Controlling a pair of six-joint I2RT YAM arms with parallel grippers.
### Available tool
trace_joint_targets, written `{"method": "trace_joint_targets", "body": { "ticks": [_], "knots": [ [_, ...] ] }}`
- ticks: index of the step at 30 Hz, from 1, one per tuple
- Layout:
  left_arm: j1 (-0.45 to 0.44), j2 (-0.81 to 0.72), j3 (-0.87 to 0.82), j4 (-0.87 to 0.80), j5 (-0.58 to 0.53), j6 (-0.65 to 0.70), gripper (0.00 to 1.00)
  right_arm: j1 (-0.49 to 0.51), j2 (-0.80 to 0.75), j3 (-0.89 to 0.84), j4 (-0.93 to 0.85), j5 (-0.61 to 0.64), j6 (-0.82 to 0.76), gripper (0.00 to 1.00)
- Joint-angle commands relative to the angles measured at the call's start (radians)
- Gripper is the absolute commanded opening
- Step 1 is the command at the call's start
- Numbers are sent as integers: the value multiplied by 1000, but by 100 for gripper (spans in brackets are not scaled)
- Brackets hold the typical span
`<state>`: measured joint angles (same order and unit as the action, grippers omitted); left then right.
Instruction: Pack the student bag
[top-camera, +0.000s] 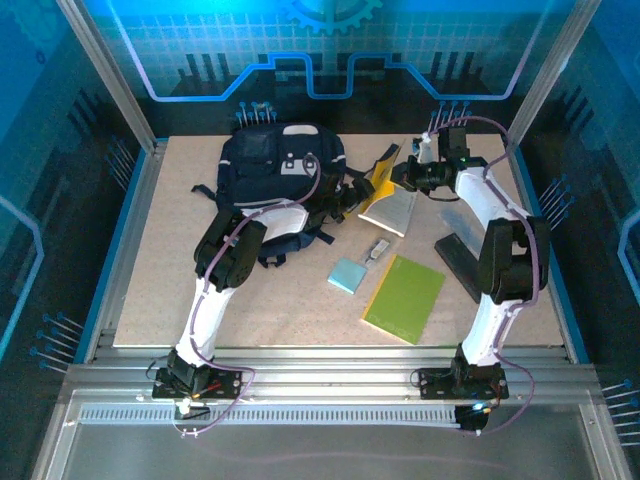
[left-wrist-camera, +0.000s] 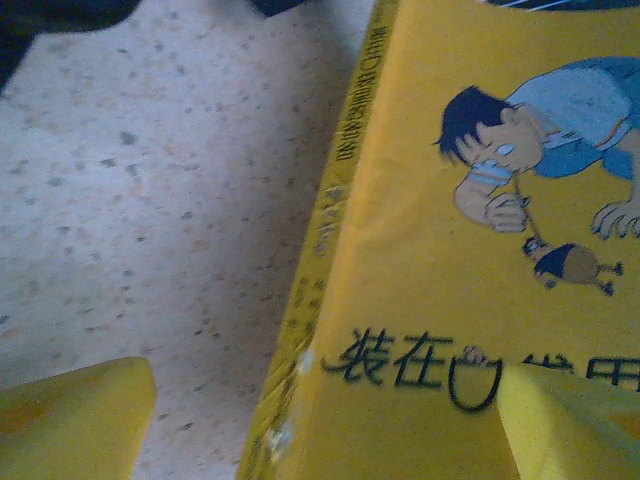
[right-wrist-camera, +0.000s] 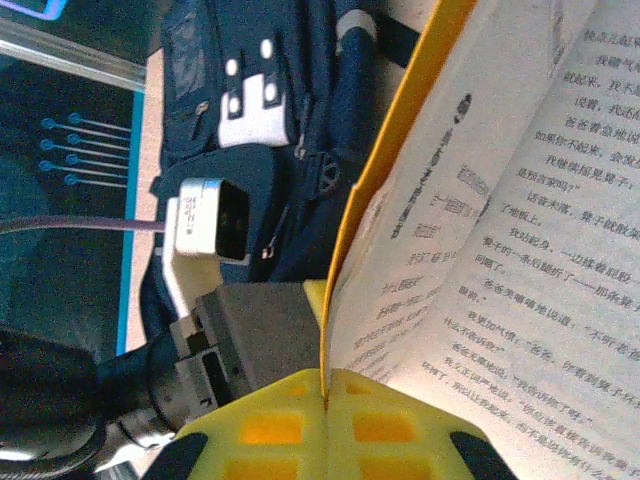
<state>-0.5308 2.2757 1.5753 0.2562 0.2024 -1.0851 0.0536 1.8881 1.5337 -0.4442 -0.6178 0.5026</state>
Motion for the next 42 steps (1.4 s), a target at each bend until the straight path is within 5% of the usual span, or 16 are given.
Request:
{"method": "trace_joint_targets", "body": {
  "ticks": [1,15,26,31,34,38,40,42],
  "knots": [
    [7,21,-42,214,30,-114,90,23,-53,21,25,-105,26,0],
    [-18,92,-110,410,90,-277,84,-26,-90,-423,344,-165,147,0],
    [-41,70,-129,432,148,-254,66,-59,-56,-405,121,95,-8,0],
    [-74,55,-128,370,181,-230,51,-43,-30,-393,111,150,-15,0],
    [-79,47,-142,356,178,-222,22,-40,-22,-390,110,147,-14,0],
    [-80,39,-120,329,175,-206,0,-40,-59,-394,90,155,0,0],
    [-82,29,-97,314,173,-203,0,-41,-92,-393,62,175,14,13],
    [-85,12,-78,303,162,-199,0,-38,-131,-395,35,186,34,46]
  ]
}}
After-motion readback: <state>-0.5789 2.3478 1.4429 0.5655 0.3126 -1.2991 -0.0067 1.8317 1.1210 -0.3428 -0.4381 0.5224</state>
